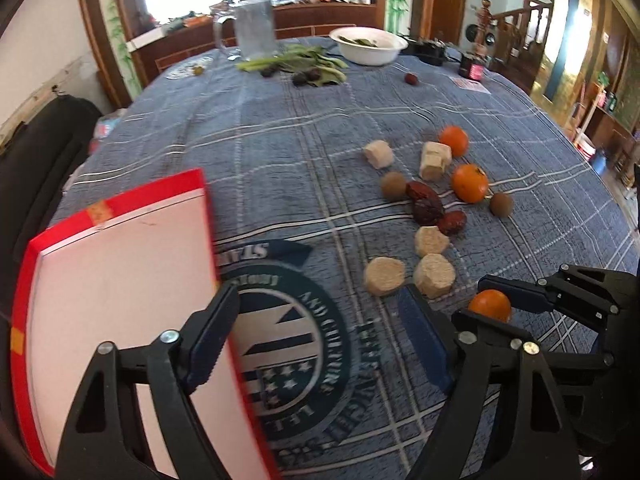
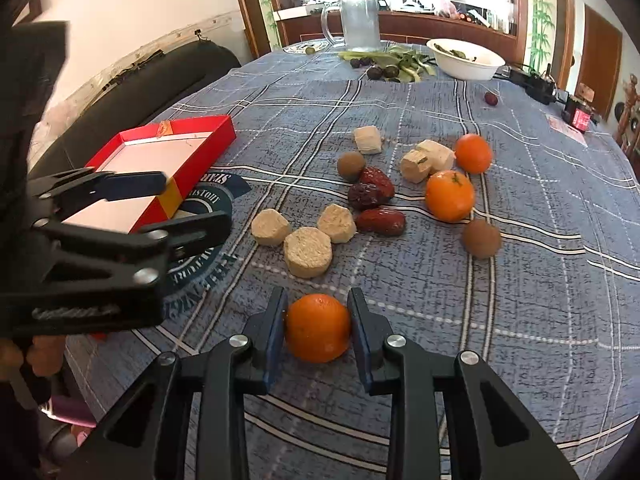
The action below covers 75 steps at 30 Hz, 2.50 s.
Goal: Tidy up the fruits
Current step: 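Grasp the orange with the right tool while the left tool grasps a round tan cake, then lower the orange and cake into the red tray and open both tools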
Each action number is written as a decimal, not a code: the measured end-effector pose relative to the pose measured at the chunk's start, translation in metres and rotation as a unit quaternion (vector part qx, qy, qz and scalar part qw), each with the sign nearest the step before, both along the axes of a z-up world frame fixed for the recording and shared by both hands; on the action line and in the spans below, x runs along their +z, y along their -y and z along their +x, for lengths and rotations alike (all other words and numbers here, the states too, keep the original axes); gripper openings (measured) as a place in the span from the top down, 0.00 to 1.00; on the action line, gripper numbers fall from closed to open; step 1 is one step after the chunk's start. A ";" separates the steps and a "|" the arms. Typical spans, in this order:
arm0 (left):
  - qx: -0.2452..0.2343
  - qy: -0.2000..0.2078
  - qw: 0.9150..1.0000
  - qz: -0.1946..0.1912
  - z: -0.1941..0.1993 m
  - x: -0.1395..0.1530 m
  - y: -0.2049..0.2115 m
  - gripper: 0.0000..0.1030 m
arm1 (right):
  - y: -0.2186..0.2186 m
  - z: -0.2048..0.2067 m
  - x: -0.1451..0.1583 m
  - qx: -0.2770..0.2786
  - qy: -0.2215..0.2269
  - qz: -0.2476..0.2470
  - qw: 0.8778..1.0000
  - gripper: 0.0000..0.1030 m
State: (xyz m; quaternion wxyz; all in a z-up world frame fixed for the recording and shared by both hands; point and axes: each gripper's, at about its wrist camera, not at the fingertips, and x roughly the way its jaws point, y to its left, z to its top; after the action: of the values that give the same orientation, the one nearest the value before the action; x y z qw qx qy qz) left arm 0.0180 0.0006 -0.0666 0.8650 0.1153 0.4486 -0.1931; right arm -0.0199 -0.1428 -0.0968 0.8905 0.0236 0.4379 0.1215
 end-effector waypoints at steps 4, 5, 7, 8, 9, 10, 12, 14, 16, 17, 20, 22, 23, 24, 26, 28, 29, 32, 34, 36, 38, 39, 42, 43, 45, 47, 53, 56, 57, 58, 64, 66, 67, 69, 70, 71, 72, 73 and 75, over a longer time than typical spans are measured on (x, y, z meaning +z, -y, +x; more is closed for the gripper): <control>-0.026 -0.020 0.999 0.019 0.005 -0.012 0.015 0.26 | 0.026 0.003 0.002 -0.027 0.002 0.031 0.999 0.71; -0.031 -0.023 0.999 0.026 0.006 -0.016 0.018 0.27 | 0.031 0.004 0.003 -0.033 0.002 0.037 0.999 0.71; -0.035 -0.033 0.998 0.033 0.008 -0.022 0.023 0.31 | 0.041 0.005 0.003 -0.048 0.001 0.045 0.998 0.71; -0.038 -0.038 0.998 0.033 0.009 -0.024 0.024 0.33 | 0.045 0.007 0.003 -0.055 -0.001 0.048 0.997 0.71; -0.039 -0.040 0.998 0.033 0.011 -0.026 0.026 0.34 | 0.048 0.008 0.002 -0.061 -0.005 0.054 0.997 0.71; -0.039 -0.041 0.998 0.032 0.012 -0.026 0.027 0.34 | 0.051 0.009 0.000 -0.065 -0.008 0.062 0.996 0.71; -0.037 -0.045 0.998 0.028 0.016 -0.027 0.030 0.35 | 0.055 0.010 -0.002 -0.069 -0.016 0.074 0.995 0.71; -0.035 -0.047 0.998 0.026 0.017 -0.027 0.032 0.39 | 0.056 0.009 -0.002 -0.069 -0.017 0.078 0.994 0.71; -0.041 -0.046 0.998 0.020 0.017 -0.027 0.035 0.47 | 0.055 0.009 -0.001 -0.069 -0.015 0.077 0.995 0.71; -0.042 -0.046 0.998 0.017 0.016 -0.026 0.036 0.51 | 0.054 0.009 -0.001 -0.068 -0.015 0.076 0.995 0.71; -0.050 -0.042 0.998 0.012 0.012 -0.026 0.039 0.64 | 0.053 0.008 0.001 -0.073 -0.015 0.075 0.994 0.71; -0.045 -0.043 0.998 0.003 0.009 -0.025 0.037 0.74 | 0.052 0.007 0.002 -0.074 -0.014 0.076 0.994 0.71; -0.042 -0.046 0.998 -0.005 0.009 -0.024 0.035 0.74 | 0.051 0.006 0.003 -0.074 -0.012 0.075 0.994 0.71; -0.040 -0.051 0.998 -0.016 0.007 -0.022 0.031 0.74 | 0.049 0.005 0.005 -0.073 -0.010 0.073 0.995 0.71; -0.036 -0.047 0.998 -0.025 0.003 -0.018 0.025 0.74 | 0.042 0.004 0.009 -0.068 -0.004 0.069 0.995 0.71; -0.029 -0.034 0.998 -0.040 -0.006 -0.007 0.014 0.74 | 0.033 0.004 0.014 -0.062 0.004 0.068 0.996 0.71; -0.025 -0.027 0.998 -0.051 -0.013 0.001 0.005 0.74 | 0.027 0.004 0.017 -0.056 0.008 0.070 0.996 0.71; 0.002 0.005 0.998 -0.065 -0.030 0.021 -0.024 0.74 | 0.006 0.006 0.025 -0.031 0.018 0.082 0.996 0.71; 0.029 0.028 0.997 -0.068 -0.041 0.033 -0.049 0.74 | -0.015 0.009 0.030 -0.008 0.021 0.093 0.995 0.71; 0.061 0.048 0.996 -0.052 -0.049 0.037 -0.074 0.74 | -0.036 0.013 0.033 0.020 0.018 0.103 0.994 0.71; 0.098 0.053 0.993 -0.035 -0.052 0.034 -0.102 0.74 | -0.062 0.018 0.035 0.053 0.017 0.109 0.993 0.71; 0.111 0.051 0.992 -0.030 -0.053 0.031 -0.111 0.74 | -0.077 0.020 0.036 0.068 0.018 0.108 0.992 0.71; 0.157 0.041 0.987 -0.004 -0.054 0.016 -0.142 0.74 | -0.112 0.027 0.036 0.101 0.016 0.106 0.989 0.71; 0.169 0.040 0.985 0.008 -0.055 0.011 -0.150 0.74 | -0.125 0.031 0.034 0.113 0.011 0.110 0.987 0.71; 0.185 0.030 0.982 0.018 -0.056 0.001 -0.163 0.74 | -0.140 0.035 0.029 0.124 -0.002 0.111 0.986 0.71; 0.190 0.020 0.981 0.021 -0.054 -0.005 -0.171 0.74 | -0.152 0.037 0.022 0.128 -0.015 0.105 0.986 0.71; 0.187 0.019 0.982 0.025 -0.055 -0.009 -0.176 0.73 | -0.168 0.030 0.019 0.139 -0.016 0.075 0.987 0.70; 0.185 0.022 0.982 0.039 -0.059 -0.009 -0.172 0.72 | -0.170 0.025 0.020 0.144 -0.019 0.067 0.987 0.68; 0.186 0.023 0.982 0.040 -0.059 -0.008 -0.173 0.70 | -0.169 0.024 0.021 0.146 -0.019 0.067 0.987 0.63; 0.186 0.024 0.981 0.044 -0.061 -0.008 -0.173 0.67 | -0.167 0.021 0.022 0.144 -0.019 0.067 0.987 0.59; 0.189 0.027 0.981 0.046 -0.072 -0.007 -0.186 0.59 | -0.147 0.005 0.032 0.136 0.019 0.092 0.986 0.53; 0.185 0.023 0.982 0.042 -0.074 -0.007 -0.190 0.59 | -0.130 -0.001 0.037 0.121 0.035 0.105 0.986 0.53; 0.181 0.022 0.982 0.043 -0.076 -0.007 -0.192 0.59 | -0.120 -0.002 0.039 0.112 0.040 0.111 0.987 0.53; 0.176 0.022 0.983 0.049 -0.079 -0.007 -0.194 0.59 | -0.103 -0.005 0.041 0.090 0.046 0.113 0.988 0.53; 0.172 0.021 0.983 0.052 -0.080 -0.007 -0.196 0.59 | -0.090 -0.006 0.042 0.074 0.050 0.113 0.990 0.53; 0.169 0.020 0.984 0.055 -0.082 -0.006 -0.197 0.59 | -0.082 -0.005 0.041 0.065 0.050 0.112 0.990 0.53; 0.166 0.019 0.984 0.060 -0.083 -0.006 -0.198 0.59 | -0.071 -0.005 0.041 0.052 0.050 0.110 0.991 0.53; 0.161 0.017 0.985 0.066 -0.085 -0.005 -0.200 0.59 | -0.056 -0.006 0.040 0.034 0.051 0.108 0.992 0.53; 0.157 0.013 0.985 0.076 -0.087 -0.004 -0.201 0.59 | -0.033 -0.006 0.040 0.007 0.055 0.098 0.994 0.52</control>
State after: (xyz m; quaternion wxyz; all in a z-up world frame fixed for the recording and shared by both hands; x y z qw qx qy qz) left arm -0.0686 0.2020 -0.0701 0.8793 0.1108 0.4628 -0.0186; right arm -0.0262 -0.1094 -0.0563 0.9056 0.1011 0.3745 0.1716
